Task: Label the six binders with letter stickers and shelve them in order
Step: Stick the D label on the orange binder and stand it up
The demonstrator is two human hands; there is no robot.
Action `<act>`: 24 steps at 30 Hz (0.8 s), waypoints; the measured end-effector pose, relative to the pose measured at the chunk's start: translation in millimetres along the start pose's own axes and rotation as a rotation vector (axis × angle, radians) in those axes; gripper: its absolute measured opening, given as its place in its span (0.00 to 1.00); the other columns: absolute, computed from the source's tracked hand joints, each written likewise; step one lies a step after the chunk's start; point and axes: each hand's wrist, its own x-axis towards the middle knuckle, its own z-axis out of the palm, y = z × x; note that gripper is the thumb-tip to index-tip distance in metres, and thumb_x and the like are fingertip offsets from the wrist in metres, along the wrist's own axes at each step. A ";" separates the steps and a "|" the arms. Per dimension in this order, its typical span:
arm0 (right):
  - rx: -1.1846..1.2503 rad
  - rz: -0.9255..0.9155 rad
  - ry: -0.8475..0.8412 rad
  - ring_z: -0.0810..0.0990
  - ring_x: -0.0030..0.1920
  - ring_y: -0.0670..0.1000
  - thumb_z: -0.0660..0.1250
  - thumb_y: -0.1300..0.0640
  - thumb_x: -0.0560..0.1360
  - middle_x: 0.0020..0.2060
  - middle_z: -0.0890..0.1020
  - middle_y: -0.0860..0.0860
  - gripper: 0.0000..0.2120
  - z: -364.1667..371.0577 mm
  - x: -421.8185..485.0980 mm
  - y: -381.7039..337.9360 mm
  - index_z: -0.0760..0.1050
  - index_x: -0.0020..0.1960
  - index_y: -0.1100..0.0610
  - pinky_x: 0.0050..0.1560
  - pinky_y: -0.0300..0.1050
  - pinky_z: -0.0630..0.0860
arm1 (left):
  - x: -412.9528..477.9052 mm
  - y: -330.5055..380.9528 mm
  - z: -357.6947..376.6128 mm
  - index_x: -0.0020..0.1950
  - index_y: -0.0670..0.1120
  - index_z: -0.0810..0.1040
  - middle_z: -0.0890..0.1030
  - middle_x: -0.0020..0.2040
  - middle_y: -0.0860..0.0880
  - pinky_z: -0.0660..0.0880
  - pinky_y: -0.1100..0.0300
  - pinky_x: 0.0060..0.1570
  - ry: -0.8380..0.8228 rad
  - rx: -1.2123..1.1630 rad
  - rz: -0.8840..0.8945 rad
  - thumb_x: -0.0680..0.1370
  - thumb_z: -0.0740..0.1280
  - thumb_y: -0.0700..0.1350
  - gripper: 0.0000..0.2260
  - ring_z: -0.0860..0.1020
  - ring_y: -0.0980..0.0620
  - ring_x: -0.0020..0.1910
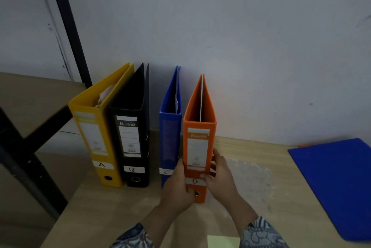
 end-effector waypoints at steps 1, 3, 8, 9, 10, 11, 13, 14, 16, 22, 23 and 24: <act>-0.016 -0.007 -0.011 0.73 0.62 0.47 0.67 0.64 0.71 0.62 0.69 0.48 0.37 1.4 3.1 1.2 0.55 0.75 0.48 0.61 0.45 0.75 | 2.0 -0.8 0.3 0.75 0.60 0.52 0.73 0.66 0.59 0.76 0.62 0.56 0.011 -0.029 -0.010 0.74 0.67 0.42 0.36 0.75 0.59 0.60; -0.035 -0.025 -0.033 0.73 0.61 0.48 0.66 0.65 0.72 0.60 0.69 0.49 0.36 3.4 8.8 2.6 0.56 0.74 0.48 0.62 0.49 0.75 | 7.0 -0.9 0.1 0.75 0.57 0.55 0.72 0.66 0.59 0.75 0.61 0.58 0.025 -0.078 -0.029 0.73 0.68 0.41 0.35 0.74 0.59 0.62; -0.018 -0.011 -0.002 0.72 0.61 0.49 0.66 0.66 0.73 0.58 0.68 0.48 0.33 4.8 19.3 10.2 0.59 0.73 0.51 0.62 0.49 0.75 | 20.0 8.3 -0.2 0.72 0.59 0.59 0.70 0.65 0.60 0.70 0.61 0.64 -0.039 -0.139 -0.049 0.74 0.69 0.39 0.33 0.70 0.60 0.66; -0.012 -0.004 0.010 0.72 0.61 0.49 0.66 0.66 0.73 0.58 0.68 0.48 0.32 5.3 20.8 12.0 0.59 0.73 0.51 0.62 0.49 0.75 | 22.8 11.2 1.0 0.72 0.58 0.59 0.71 0.65 0.59 0.70 0.58 0.66 -0.048 -0.149 -0.062 0.74 0.69 0.40 0.32 0.70 0.59 0.66; -0.007 -0.003 0.022 0.72 0.60 0.48 0.66 0.66 0.73 0.58 0.68 0.48 0.32 6.2 22.3 13.7 0.59 0.73 0.51 0.62 0.49 0.75 | 25.5 13.8 2.2 0.73 0.57 0.59 0.71 0.66 0.57 0.70 0.55 0.67 -0.052 -0.156 -0.075 0.74 0.69 0.42 0.32 0.70 0.57 0.66; -0.001 -0.004 0.032 0.72 0.59 0.48 0.66 0.66 0.72 0.58 0.68 0.48 0.32 7.2 23.6 14.9 0.59 0.72 0.51 0.61 0.48 0.75 | 27.8 17.1 3.2 0.73 0.56 0.58 0.71 0.66 0.56 0.70 0.54 0.67 -0.055 -0.152 -0.092 0.75 0.69 0.42 0.31 0.70 0.56 0.66; 0.011 -0.006 0.044 0.72 0.59 0.48 0.66 0.66 0.72 0.59 0.68 0.50 0.33 9.3 27.4 15.8 0.59 0.73 0.52 0.60 0.47 0.76 | 32.3 22.1 4.4 0.75 0.54 0.55 0.70 0.68 0.53 0.71 0.51 0.66 -0.060 -0.141 -0.134 0.75 0.67 0.43 0.32 0.70 0.52 0.66; 0.017 -0.003 0.047 0.72 0.60 0.48 0.66 0.66 0.72 0.60 0.68 0.51 0.33 10.2 29.2 15.7 0.59 0.73 0.52 0.60 0.46 0.76 | 34.1 22.2 5.7 0.76 0.54 0.53 0.69 0.69 0.52 0.71 0.50 0.65 -0.059 -0.132 -0.153 0.75 0.67 0.44 0.34 0.70 0.51 0.67; 0.018 -0.003 0.052 0.72 0.61 0.48 0.66 0.66 0.72 0.61 0.69 0.52 0.33 11.2 32.7 16.7 0.58 0.73 0.52 0.60 0.46 0.76 | 34.8 22.1 7.5 0.76 0.54 0.51 0.69 0.69 0.51 0.72 0.51 0.64 -0.056 -0.107 -0.168 0.75 0.66 0.46 0.34 0.70 0.51 0.66; -0.039 0.006 0.046 0.72 0.63 0.49 0.70 0.56 0.72 0.64 0.71 0.50 0.34 8.5 36.3 21.5 0.59 0.73 0.52 0.60 0.48 0.74 | 18.0 15.8 9.7 0.78 0.51 0.45 0.68 0.70 0.51 0.72 0.53 0.64 -0.101 -0.069 -0.188 0.76 0.66 0.45 0.37 0.71 0.53 0.65; -0.030 0.013 0.041 0.73 0.63 0.49 0.70 0.55 0.71 0.65 0.72 0.50 0.34 7.2 36.6 23.1 0.59 0.73 0.52 0.60 0.48 0.74 | 14.5 15.2 11.6 0.78 0.51 0.43 0.67 0.70 0.52 0.72 0.54 0.64 -0.094 -0.056 -0.186 0.77 0.66 0.45 0.38 0.71 0.53 0.66; -0.014 0.017 0.034 0.73 0.63 0.49 0.70 0.55 0.71 0.65 0.72 0.50 0.34 5.7 35.4 24.4 0.60 0.73 0.52 0.60 0.48 0.74 | 10.0 15.3 14.1 0.78 0.50 0.41 0.66 0.71 0.52 0.72 0.55 0.64 -0.089 -0.035 -0.191 0.77 0.66 0.44 0.39 0.70 0.53 0.66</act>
